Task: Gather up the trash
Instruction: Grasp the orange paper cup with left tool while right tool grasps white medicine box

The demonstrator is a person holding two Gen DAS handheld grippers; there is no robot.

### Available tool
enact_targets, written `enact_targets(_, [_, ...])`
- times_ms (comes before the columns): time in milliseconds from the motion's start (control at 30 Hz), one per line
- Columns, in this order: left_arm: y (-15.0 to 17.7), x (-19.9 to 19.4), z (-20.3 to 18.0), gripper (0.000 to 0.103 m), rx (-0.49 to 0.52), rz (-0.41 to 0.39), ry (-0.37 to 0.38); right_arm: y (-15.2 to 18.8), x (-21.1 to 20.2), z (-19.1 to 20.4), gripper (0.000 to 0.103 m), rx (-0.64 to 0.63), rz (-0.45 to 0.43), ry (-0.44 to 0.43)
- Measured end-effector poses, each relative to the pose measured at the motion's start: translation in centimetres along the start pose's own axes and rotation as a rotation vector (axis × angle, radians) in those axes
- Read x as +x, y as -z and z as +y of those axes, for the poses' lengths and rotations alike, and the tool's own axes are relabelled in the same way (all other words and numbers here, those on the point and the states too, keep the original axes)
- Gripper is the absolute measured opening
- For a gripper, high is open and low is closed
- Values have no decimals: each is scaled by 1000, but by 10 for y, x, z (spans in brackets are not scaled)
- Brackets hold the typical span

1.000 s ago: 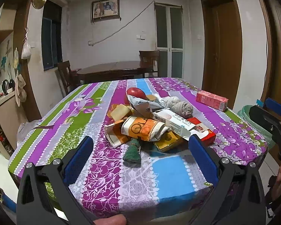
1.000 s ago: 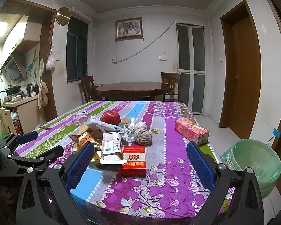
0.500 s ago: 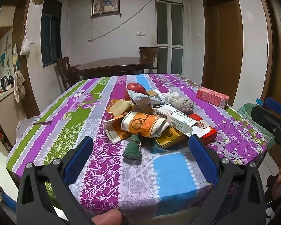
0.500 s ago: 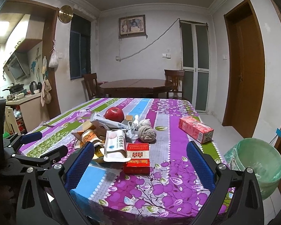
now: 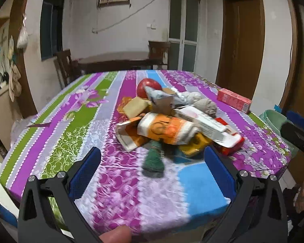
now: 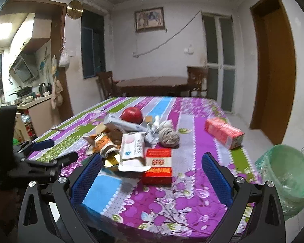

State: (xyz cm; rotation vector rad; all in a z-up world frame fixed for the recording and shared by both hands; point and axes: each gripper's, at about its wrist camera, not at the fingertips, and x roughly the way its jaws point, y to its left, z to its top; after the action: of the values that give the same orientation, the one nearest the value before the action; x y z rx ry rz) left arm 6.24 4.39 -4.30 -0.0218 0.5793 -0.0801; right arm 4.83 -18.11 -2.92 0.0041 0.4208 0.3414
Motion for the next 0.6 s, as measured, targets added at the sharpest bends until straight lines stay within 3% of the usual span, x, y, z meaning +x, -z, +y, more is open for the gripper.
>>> enact_targets(67, [-7,11,16,97,-34,40,60,-1,12,-2,98,2,38,-32])
enact_targets(233, [-28,54,49,75,-204,189,235,-9,54,-14,98,123,177,-227])
enact_targets(433, [-41,85,24,75,-223,267,281,-34,118,-18,93,185,301,-337])
enact_targets(600, [-37,114,23,75,-284,346,303,-40,176,-15,77,183,455,-371])
